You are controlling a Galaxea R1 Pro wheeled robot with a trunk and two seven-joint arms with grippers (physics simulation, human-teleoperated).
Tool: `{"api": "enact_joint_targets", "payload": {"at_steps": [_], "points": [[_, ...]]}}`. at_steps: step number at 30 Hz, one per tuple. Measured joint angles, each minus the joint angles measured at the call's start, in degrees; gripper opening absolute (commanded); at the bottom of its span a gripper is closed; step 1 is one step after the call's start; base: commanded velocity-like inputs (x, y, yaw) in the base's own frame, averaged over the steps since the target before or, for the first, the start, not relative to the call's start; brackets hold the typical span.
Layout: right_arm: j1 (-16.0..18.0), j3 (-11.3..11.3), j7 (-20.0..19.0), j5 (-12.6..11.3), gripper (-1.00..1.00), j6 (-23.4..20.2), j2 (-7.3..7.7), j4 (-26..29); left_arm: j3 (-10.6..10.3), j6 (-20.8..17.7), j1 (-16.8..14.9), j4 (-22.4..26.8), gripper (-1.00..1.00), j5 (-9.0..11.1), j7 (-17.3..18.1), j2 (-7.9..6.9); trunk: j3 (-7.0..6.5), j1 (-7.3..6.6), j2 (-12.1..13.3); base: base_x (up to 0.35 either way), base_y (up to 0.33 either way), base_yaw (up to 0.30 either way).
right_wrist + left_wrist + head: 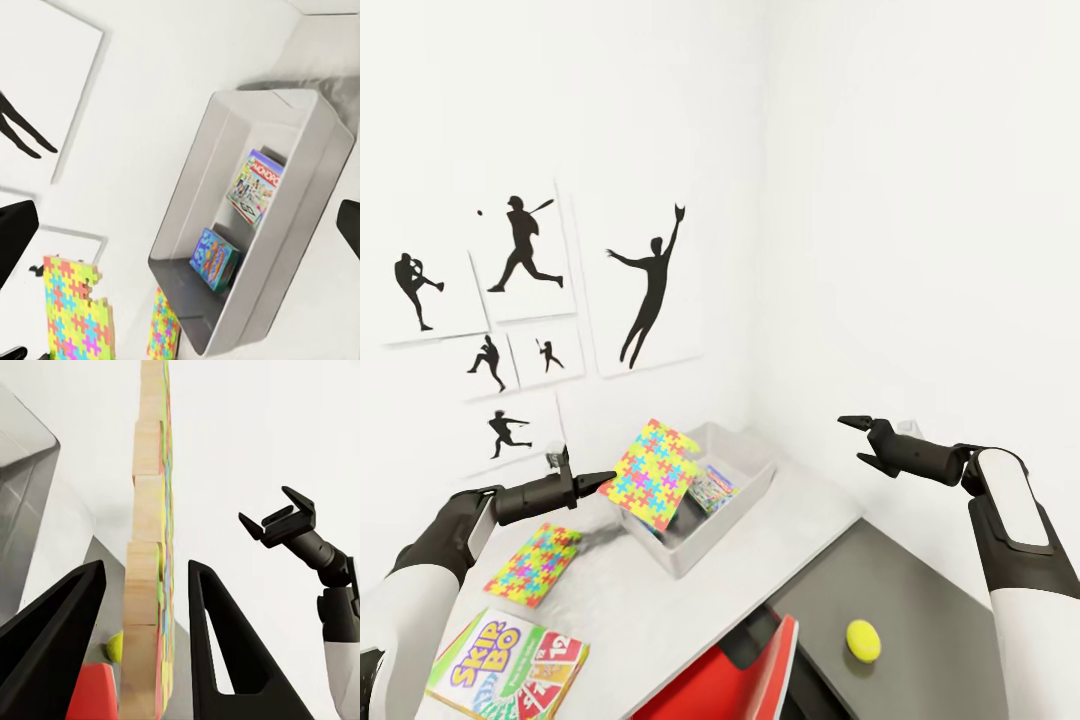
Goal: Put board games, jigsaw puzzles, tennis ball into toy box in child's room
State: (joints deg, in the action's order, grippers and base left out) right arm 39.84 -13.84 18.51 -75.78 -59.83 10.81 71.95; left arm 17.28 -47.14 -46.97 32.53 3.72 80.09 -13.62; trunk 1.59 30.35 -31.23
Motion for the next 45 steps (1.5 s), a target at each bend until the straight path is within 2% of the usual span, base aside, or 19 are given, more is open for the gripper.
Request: {"api": "enact_joint_targets", "payload": {"at_steps": [31,45], "points": [[0.0,0.0,0.05,0.0,1.0,0.0,0.0,0.0,0.0,0.0,0.0,0.0,-1.0,0.0,0.0,0.0,0.0,0.01,0.0,0.032,-0.029,0.001],[0.0,-0.01,0.07,0.04,1.0,0.0,0.0,0.08,0.0,0.0,0.0,0.0,-1.0,0.03,0.08,0.0,0.0,0.01,0.0,0.0,0.0,0.057]]}}
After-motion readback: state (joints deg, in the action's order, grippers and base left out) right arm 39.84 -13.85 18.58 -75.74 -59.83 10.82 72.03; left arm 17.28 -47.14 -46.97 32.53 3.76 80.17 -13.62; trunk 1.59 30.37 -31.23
